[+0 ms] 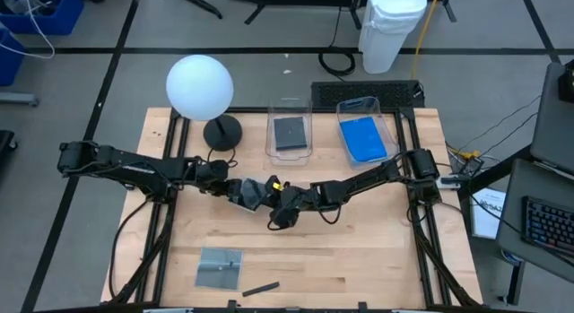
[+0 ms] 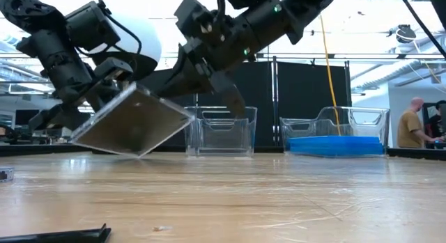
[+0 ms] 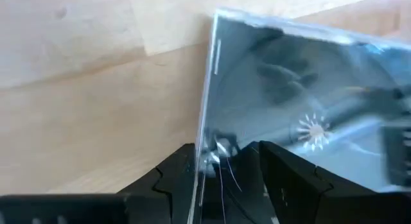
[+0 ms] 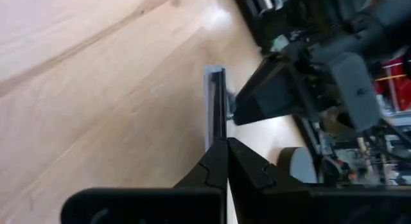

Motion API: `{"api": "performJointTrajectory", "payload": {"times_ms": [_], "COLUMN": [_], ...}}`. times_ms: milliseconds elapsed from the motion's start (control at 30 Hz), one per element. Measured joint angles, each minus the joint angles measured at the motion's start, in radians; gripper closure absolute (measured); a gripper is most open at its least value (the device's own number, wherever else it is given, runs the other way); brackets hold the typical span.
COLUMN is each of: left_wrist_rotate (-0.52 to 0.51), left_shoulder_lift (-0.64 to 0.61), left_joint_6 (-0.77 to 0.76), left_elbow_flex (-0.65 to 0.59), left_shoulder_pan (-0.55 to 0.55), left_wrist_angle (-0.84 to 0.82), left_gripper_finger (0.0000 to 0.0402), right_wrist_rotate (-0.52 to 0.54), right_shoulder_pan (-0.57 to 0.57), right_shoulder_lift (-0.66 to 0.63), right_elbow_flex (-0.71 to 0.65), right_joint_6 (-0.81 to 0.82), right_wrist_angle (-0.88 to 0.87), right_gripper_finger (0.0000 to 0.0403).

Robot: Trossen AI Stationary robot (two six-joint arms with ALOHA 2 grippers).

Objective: Pick & place jewel cases by type
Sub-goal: Put the top black CD case into the left transparent bin

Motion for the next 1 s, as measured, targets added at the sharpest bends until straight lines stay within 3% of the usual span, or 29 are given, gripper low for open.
{"api": "performJointTrajectory", "payload": {"times_ms": [300, 1000], "left_wrist_rotate": [-0.012, -0.015], "left_shoulder_lift": [-0.064, -0.072], "left_joint_6": [0.025, 0.064], "left_elbow_flex": [0.004, 0.008], "left_shoulder_pan": [0.001, 0.001], "left_wrist_angle": [0.028, 0.095], "left_gripper_finger": [0.0227, 0.0227], "right_wrist_rotate": [0.060, 0.144], "right_shoulder_pan": [0.016, 0.031], "right_shoulder_lift": [-0.061, -0.117], "right_elbow_flex": [-0.002, -0.004], "right_joint_6": [-0.029, -0.074], "right_wrist_angle": [-0.026, -0.005], "right_gripper_finger": [0.0402, 0.0403]}}
